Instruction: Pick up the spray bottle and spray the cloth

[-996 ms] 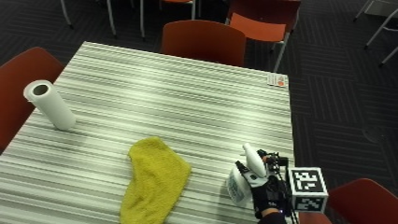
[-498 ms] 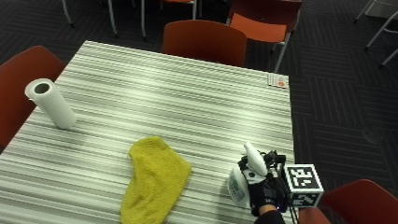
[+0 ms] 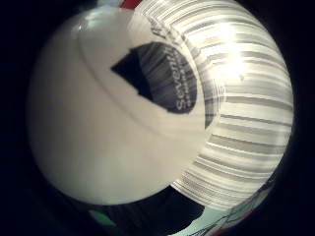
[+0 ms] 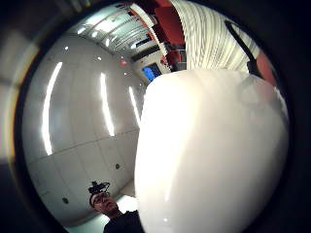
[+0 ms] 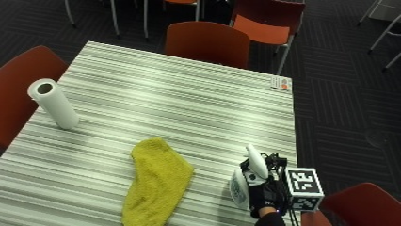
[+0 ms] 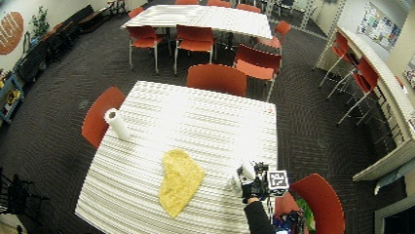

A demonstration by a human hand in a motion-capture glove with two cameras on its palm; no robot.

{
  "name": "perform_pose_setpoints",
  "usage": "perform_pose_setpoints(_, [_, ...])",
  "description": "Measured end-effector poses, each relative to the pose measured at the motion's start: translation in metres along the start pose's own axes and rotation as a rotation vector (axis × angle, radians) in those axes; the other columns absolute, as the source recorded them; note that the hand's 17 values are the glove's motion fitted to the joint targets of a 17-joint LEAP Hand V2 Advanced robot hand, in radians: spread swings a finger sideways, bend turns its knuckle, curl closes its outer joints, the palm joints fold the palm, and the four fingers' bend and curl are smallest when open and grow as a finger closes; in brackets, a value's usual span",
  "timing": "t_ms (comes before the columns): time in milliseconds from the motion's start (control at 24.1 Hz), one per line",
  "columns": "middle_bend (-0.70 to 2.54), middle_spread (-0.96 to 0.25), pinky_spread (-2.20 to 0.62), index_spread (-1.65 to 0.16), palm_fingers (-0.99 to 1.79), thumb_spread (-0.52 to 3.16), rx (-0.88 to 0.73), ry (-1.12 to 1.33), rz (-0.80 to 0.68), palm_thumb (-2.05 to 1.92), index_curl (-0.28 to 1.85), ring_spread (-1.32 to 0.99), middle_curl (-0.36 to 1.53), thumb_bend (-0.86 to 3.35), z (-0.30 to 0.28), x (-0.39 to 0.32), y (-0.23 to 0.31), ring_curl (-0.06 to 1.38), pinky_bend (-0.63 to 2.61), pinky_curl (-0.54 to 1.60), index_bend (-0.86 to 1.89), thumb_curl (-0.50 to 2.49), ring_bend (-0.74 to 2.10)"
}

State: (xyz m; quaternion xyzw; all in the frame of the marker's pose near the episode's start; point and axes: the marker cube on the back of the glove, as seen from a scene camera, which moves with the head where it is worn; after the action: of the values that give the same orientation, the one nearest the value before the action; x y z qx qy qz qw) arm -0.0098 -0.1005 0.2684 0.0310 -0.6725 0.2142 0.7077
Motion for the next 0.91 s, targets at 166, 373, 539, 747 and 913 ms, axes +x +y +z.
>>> perform_pose_setpoints(166, [0.52,-0.02,0.11,-0.17,0.68,1.12,0.024,-0.017,0.023,1.19,0.48,-0.05,0.5,0.09,-0.003,-0.004,0.002,0.38,0.07,0.18,0.52,0.61,0.41])
perform_pose_setpoints(373, [0.53,-0.02,0.11,-0.16,0.7,1.11,0.039,-0.018,0.014,1.19,0.49,-0.06,0.51,0.08,-0.009,-0.034,-0.005,0.39,0.1,0.17,0.51,0.62,0.43])
perform_pose_setpoints(539, [0.53,-0.02,0.1,-0.16,0.73,1.1,0.084,-0.028,-0.043,1.2,0.5,-0.07,0.51,0.07,-0.014,-0.078,-0.007,0.4,0.11,0.17,0.48,0.63,0.45])
perform_pose_setpoints(747, [0.53,-0.02,0.1,-0.15,0.74,1.09,0.142,-0.05,-0.095,1.2,0.51,-0.07,0.52,0.06,-0.02,-0.111,-0.005,0.42,0.11,0.17,0.47,0.64,0.46])
perform_pose_setpoints(913, [0.53,-0.02,0.1,-0.15,0.74,1.08,0.151,-0.047,-0.087,1.21,0.52,-0.08,0.53,0.05,-0.021,-0.11,-0.004,0.42,0.11,0.16,0.46,0.65,0.46])
